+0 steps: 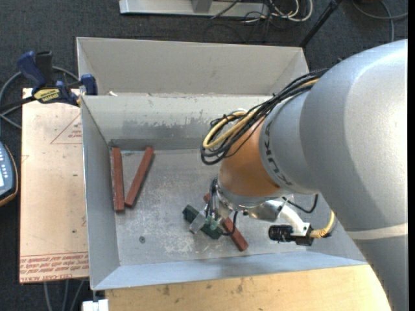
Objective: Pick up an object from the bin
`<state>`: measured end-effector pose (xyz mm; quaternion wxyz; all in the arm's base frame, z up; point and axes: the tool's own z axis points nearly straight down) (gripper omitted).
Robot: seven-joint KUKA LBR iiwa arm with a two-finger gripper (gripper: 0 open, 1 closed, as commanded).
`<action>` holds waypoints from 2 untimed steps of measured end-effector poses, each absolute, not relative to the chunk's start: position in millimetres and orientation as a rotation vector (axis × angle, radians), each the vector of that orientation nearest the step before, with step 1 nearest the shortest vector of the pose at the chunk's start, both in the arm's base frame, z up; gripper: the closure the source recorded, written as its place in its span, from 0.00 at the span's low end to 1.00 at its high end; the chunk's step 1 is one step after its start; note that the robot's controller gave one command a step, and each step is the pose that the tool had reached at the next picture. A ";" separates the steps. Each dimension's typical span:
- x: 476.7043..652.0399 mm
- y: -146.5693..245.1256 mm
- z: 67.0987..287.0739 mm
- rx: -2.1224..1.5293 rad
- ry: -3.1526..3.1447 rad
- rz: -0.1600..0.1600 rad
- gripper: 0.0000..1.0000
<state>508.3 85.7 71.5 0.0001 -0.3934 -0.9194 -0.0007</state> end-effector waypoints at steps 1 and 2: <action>510.2 86.2 141.2 -1.233 -2.896 -0.006 1.00; 511.4 86.7 180.4 -1.227 -2.897 -0.004 1.00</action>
Offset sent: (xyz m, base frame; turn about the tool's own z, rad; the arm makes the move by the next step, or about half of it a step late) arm 0.0000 0.0000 0.0667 0.0000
